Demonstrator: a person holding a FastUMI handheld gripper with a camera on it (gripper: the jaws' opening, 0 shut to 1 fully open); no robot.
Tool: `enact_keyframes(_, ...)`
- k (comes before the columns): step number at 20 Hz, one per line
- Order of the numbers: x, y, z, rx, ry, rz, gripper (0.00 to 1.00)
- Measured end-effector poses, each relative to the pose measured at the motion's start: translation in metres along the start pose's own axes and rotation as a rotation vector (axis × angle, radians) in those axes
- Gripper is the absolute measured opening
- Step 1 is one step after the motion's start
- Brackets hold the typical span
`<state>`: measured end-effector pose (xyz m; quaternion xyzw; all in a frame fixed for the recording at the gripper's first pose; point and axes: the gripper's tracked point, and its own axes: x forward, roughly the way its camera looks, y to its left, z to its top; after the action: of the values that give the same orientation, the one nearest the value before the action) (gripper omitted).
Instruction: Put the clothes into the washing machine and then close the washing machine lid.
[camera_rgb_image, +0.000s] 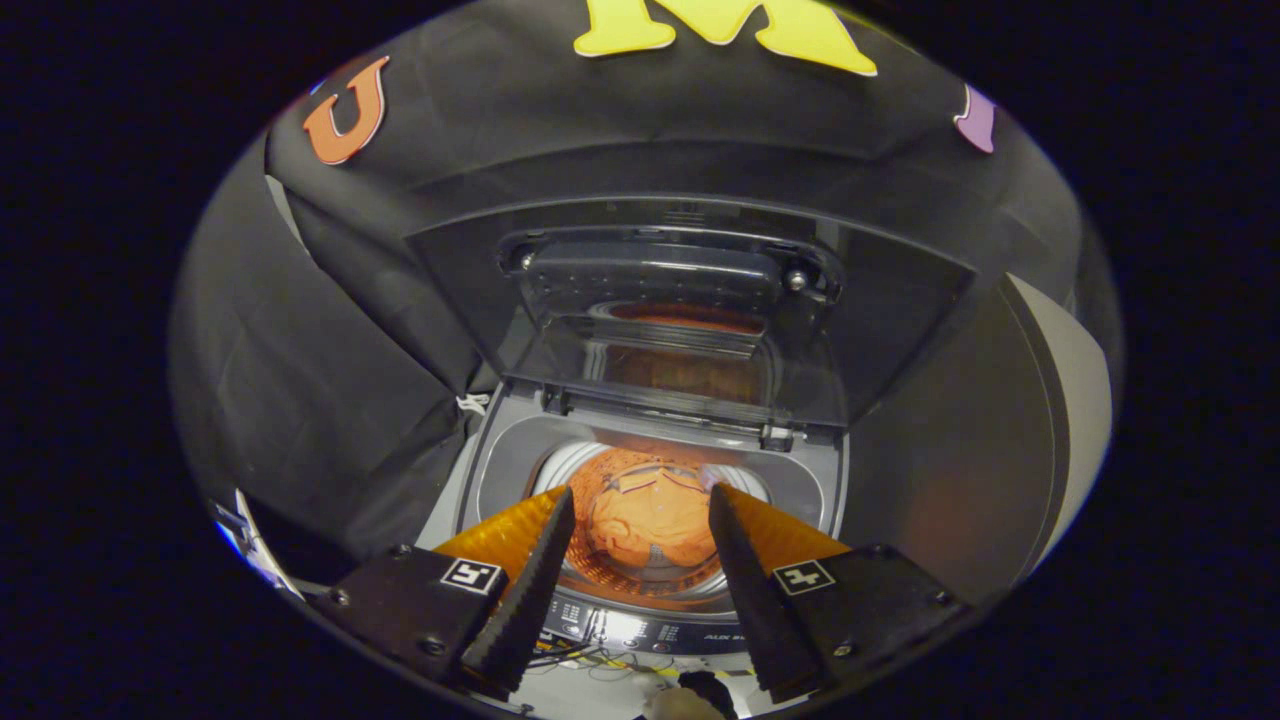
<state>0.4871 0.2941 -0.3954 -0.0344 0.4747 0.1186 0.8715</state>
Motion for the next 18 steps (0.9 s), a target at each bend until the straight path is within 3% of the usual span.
enact_keyframes(6,-0.021,-0.003,0.016,-0.024,-0.082,-0.030,0.84)
enact_keyframes(18,-0.122,0.015,0.088,-0.064,-0.370,-0.026,0.84)
